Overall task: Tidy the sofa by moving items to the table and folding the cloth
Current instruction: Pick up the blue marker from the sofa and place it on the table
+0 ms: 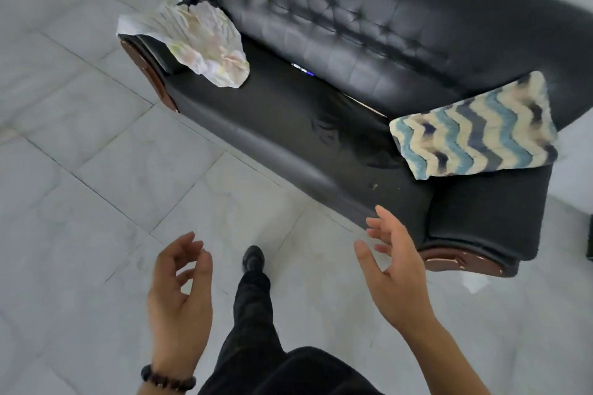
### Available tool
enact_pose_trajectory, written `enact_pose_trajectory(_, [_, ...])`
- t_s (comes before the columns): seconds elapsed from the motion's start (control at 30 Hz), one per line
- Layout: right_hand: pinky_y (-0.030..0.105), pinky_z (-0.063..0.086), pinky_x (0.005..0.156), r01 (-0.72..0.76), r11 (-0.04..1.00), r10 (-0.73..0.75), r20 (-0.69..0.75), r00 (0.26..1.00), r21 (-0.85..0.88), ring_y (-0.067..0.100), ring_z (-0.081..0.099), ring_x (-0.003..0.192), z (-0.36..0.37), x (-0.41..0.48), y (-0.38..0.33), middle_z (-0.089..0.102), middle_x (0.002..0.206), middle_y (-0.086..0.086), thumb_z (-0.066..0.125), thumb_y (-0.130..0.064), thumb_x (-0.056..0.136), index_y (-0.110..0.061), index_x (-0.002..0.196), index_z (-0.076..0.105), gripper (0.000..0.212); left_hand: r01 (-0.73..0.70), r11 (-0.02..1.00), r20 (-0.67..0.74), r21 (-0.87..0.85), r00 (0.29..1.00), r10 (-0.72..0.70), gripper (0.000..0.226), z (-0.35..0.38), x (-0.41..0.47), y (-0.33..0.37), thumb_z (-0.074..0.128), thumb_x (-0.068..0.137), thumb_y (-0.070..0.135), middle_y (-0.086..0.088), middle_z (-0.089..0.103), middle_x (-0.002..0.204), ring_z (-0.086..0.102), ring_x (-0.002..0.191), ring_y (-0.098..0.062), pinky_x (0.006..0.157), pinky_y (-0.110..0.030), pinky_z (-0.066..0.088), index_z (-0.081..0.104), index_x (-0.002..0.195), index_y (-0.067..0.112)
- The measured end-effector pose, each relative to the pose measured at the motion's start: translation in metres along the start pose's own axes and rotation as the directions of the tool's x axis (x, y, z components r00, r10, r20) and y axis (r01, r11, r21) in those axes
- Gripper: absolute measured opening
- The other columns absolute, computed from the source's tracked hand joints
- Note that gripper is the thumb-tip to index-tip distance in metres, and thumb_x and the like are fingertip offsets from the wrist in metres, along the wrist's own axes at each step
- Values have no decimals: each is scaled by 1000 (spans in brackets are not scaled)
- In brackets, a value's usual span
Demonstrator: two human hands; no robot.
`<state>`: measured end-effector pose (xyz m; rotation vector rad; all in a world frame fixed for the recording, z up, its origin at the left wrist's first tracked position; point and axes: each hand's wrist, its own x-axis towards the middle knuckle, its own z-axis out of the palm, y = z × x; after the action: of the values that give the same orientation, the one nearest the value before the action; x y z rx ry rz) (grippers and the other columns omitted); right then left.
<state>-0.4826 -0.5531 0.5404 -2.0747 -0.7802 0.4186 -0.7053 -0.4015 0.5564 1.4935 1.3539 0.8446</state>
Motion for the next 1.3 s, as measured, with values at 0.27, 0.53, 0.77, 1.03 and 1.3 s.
enact_pose_trajectory(0.27, [21,46,90,-85,996,87,-144,986,25,1,55,116,46,177,-56,53,125,-27,66,-27,91,-39,143,37,61,-183,982,263,47,951,164,27,80,230,77,58,93,13,7,63,109,60,100,-1,77,-5,46,55,119,20])
enact_pose_trajectory(0.53, [21,46,89,-250,957,286,-345,894,147,0,55,116,64,314,-37,53,125,-28,59,-50,86,-41,140,40,58,-304,947,482,106,848,218,27,212,388,119,57,94,12,3,62,110,57,98,3,76,-3,44,53,119,22])
enact_pose_trajectory(0.77, [18,44,89,-353,913,401,-286,870,206,-2,53,119,89,470,-9,52,126,-29,60,-49,88,-43,140,40,56,-291,944,550,155,819,162,31,317,503,140,58,93,13,6,61,112,59,97,2,77,-6,46,54,123,20])
enact_pose_trajectory(1.03, [17,43,92,-372,919,388,-138,911,131,-3,51,120,143,628,-11,52,126,-26,63,-42,90,-40,140,41,55,-209,961,516,183,852,86,30,381,636,133,57,94,13,3,60,117,58,104,-1,83,-7,44,54,124,15])
enact_pose_trajectory(1.3, [10,42,83,-490,872,488,-107,867,6,-10,48,119,292,727,107,48,126,-26,56,-52,90,-40,141,39,55,-133,964,617,232,786,-40,26,492,769,-19,57,95,14,7,59,115,57,107,-4,81,-7,44,54,119,24])
